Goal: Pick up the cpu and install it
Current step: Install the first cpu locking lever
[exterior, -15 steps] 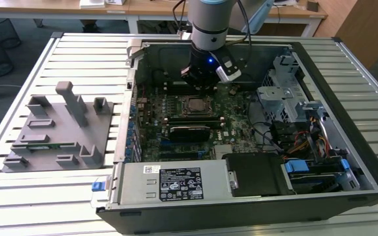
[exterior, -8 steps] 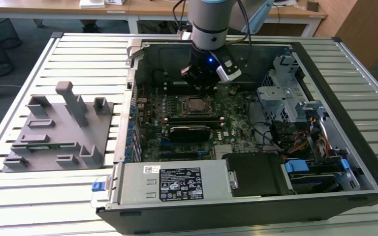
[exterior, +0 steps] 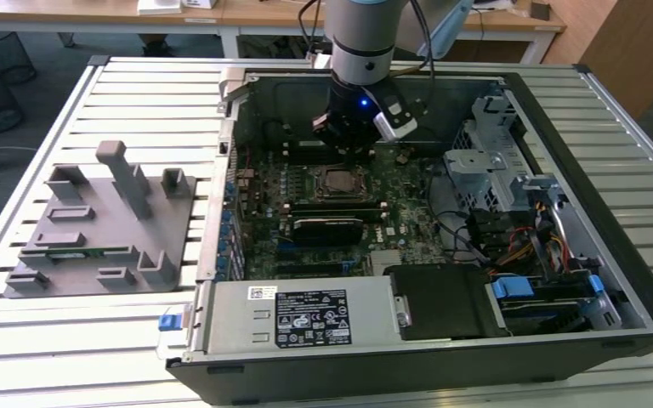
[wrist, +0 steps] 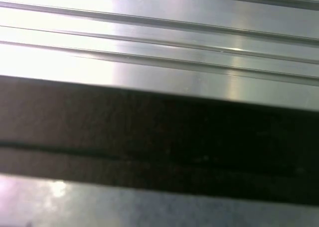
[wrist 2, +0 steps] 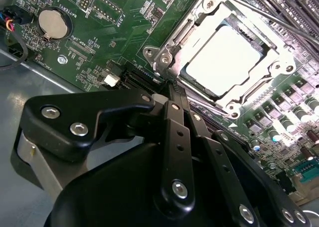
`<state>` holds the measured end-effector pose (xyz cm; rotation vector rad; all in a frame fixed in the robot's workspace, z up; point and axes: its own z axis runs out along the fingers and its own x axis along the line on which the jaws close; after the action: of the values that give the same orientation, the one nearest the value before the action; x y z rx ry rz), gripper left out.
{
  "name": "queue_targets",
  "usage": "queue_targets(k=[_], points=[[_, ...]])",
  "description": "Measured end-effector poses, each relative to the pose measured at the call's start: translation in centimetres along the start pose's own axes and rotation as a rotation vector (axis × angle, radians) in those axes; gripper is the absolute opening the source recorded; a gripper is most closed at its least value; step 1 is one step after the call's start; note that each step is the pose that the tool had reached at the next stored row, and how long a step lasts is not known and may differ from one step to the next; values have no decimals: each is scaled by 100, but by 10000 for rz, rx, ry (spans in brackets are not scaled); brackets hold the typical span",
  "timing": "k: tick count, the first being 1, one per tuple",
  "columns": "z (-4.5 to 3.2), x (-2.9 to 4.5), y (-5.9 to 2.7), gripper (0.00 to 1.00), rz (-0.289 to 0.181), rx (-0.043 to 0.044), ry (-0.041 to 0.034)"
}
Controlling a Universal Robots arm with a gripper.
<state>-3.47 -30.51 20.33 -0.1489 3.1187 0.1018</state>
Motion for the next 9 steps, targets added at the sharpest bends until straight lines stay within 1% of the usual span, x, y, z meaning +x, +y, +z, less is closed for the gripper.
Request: queue_targets(k=[7,9], points=[[-2,0,0,11,0,3,1],[-1,-1,0,11,-1,35,4]])
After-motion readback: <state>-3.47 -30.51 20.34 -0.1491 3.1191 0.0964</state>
